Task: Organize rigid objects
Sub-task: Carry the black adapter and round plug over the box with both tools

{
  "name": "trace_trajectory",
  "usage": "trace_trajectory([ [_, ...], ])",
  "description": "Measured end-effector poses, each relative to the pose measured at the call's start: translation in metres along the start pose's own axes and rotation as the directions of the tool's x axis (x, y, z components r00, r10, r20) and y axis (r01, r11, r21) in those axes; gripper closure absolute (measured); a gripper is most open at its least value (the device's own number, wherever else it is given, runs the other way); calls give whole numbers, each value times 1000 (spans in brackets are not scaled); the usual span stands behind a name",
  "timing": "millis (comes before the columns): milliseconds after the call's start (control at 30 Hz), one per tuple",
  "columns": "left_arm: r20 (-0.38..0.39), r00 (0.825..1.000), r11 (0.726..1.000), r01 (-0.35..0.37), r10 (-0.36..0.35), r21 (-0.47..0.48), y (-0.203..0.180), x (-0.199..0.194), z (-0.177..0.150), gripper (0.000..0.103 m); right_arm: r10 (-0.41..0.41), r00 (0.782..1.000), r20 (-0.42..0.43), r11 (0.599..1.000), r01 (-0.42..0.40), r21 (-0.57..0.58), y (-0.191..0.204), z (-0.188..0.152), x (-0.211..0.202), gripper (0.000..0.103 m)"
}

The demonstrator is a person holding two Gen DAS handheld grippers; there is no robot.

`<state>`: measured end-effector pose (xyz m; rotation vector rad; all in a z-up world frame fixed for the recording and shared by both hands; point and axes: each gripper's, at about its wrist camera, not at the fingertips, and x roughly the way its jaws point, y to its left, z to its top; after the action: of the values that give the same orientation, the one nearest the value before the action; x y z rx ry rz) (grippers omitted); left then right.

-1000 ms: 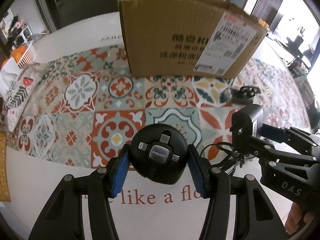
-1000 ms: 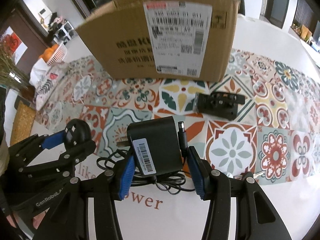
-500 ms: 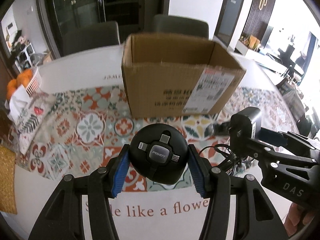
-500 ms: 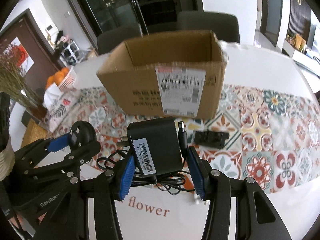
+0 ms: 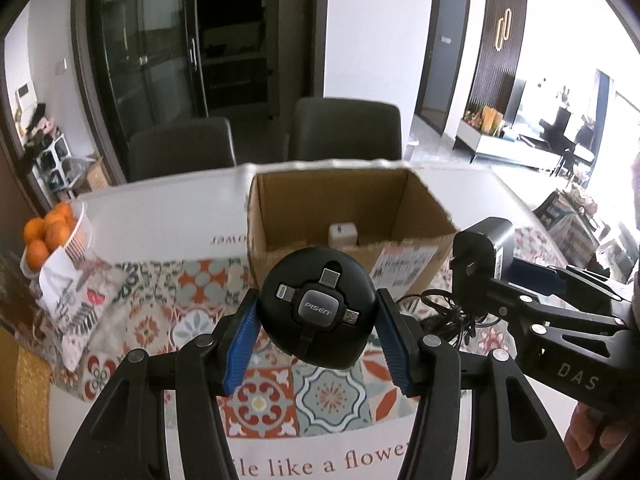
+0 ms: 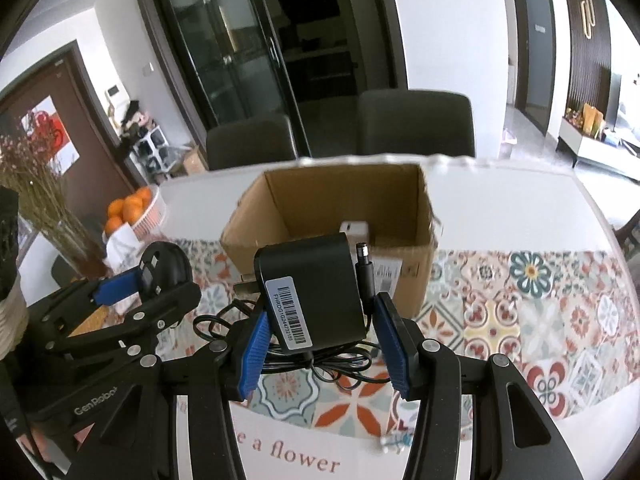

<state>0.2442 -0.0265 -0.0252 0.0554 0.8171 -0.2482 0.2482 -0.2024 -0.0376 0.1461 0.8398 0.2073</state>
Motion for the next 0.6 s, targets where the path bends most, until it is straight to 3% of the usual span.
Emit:
trace_trajectory([
  [300, 60, 998, 1000, 7, -9, 26, -4, -7, 37, 48, -21, 996, 85, 1000, 22, -11, -1, 35, -11, 52],
  [600, 63, 998, 999, 10, -13, 42, -2, 7, 72, 48, -25, 994, 107, 1000, 26, -12, -4, 68, 0, 52],
])
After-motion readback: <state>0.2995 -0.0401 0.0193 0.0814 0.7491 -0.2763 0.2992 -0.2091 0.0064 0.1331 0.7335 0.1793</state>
